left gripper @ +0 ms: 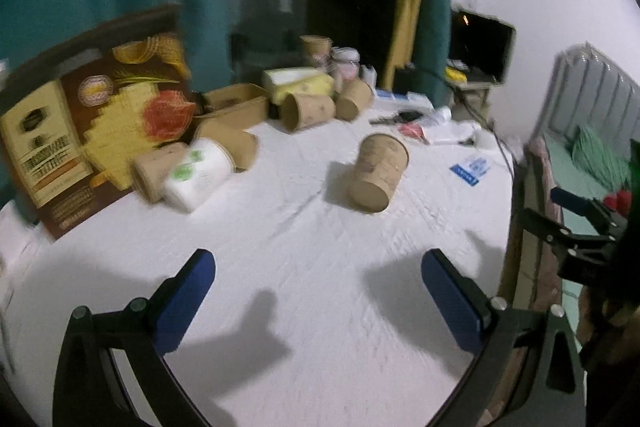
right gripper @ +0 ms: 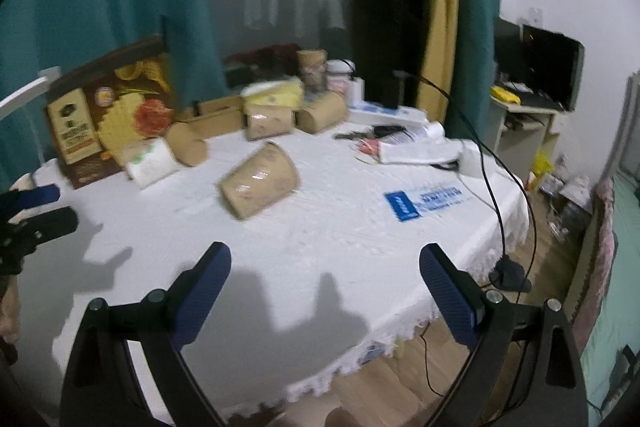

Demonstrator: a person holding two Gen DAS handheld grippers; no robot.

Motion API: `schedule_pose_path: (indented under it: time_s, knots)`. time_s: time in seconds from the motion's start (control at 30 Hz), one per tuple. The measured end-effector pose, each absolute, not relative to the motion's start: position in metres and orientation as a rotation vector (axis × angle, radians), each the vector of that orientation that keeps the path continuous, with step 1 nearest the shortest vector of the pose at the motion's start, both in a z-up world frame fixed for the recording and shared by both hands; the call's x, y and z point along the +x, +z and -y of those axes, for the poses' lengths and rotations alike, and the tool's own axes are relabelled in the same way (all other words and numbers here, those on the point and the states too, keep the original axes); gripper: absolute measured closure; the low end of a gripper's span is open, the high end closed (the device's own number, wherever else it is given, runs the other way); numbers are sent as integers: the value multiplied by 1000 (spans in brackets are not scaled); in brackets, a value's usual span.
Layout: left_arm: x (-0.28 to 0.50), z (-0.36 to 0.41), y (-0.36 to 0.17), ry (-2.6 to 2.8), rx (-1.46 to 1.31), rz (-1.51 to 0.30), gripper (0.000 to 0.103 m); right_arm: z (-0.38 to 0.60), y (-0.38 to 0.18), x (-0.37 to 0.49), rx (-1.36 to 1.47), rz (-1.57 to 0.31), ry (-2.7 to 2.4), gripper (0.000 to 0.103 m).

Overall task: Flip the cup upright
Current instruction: 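Reach the left tool to the tipped tan paper cup and close on it, then lift the tan cup with the left tool and turn it upright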

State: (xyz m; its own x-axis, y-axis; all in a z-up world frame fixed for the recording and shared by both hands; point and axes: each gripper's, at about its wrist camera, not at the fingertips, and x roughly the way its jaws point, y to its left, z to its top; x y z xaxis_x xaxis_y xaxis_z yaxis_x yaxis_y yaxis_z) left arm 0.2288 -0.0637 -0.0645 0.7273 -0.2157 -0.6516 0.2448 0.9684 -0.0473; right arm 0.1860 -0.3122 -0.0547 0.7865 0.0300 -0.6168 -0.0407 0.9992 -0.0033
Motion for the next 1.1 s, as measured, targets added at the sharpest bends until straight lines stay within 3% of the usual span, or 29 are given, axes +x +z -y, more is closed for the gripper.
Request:
schedule_pose_path:
  time_s: [0.43, 0.67, 0.7, 0.87, 1.1]
  knots:
    - [357, 151, -104, -432, 167, -844, 2, 375, -103, 242, 54, -742, -88, 9]
    - [399, 164, -135, -452, 130, -970, 35, 380, -110, 238, 77, -758, -88, 9]
    - [400, 162, -139, -462, 105, -991, 40, 379, -109, 237, 79, -758, -87, 9]
    - [392, 146, -133, -448, -10, -1014, 42, 376, -101, 225, 92, -737, -66, 9]
    - [306, 94, -89, -293, -160, -925, 42, 350, -88, 193, 94, -707, 16, 9]
